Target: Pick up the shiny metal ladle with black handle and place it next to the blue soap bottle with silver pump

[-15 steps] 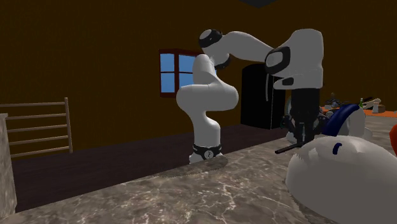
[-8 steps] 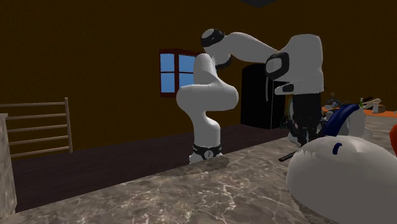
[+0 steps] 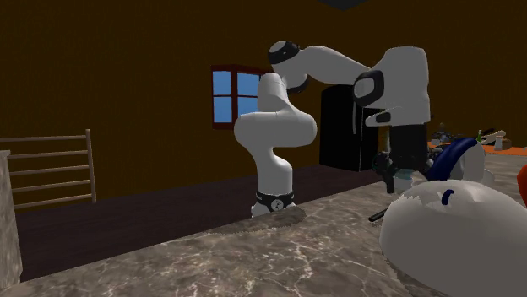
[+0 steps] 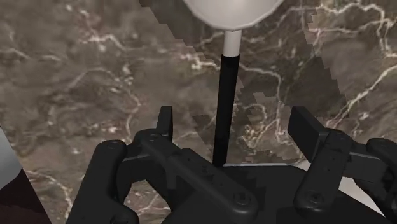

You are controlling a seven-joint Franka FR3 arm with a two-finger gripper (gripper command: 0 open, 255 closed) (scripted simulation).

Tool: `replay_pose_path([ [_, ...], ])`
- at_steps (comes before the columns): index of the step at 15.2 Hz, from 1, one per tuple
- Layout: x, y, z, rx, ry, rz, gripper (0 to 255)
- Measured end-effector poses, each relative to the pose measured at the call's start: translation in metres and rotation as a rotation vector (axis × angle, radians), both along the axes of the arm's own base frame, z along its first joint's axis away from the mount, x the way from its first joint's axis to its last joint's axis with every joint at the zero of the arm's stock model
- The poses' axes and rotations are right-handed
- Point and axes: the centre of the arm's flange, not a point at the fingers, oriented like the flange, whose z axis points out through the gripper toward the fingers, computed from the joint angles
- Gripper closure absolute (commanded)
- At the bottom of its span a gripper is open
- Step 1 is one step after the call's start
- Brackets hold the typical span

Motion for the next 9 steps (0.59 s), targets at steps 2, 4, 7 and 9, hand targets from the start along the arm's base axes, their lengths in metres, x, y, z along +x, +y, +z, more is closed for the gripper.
replay_pose_path([
  [2, 0.001, -0.003, 0.006, -0.03, -0.007, 0.014, 0],
  [4, -0.001, -0.005, 0.025, -0.069, -0.014, 0.03, 0],
  [7, -0.003, -0.006, 0.043, -0.083, -0.014, 0.034, 0],
  [9, -0.004, -0.006, 0.045, -0.085, -0.014, 0.034, 0],
])
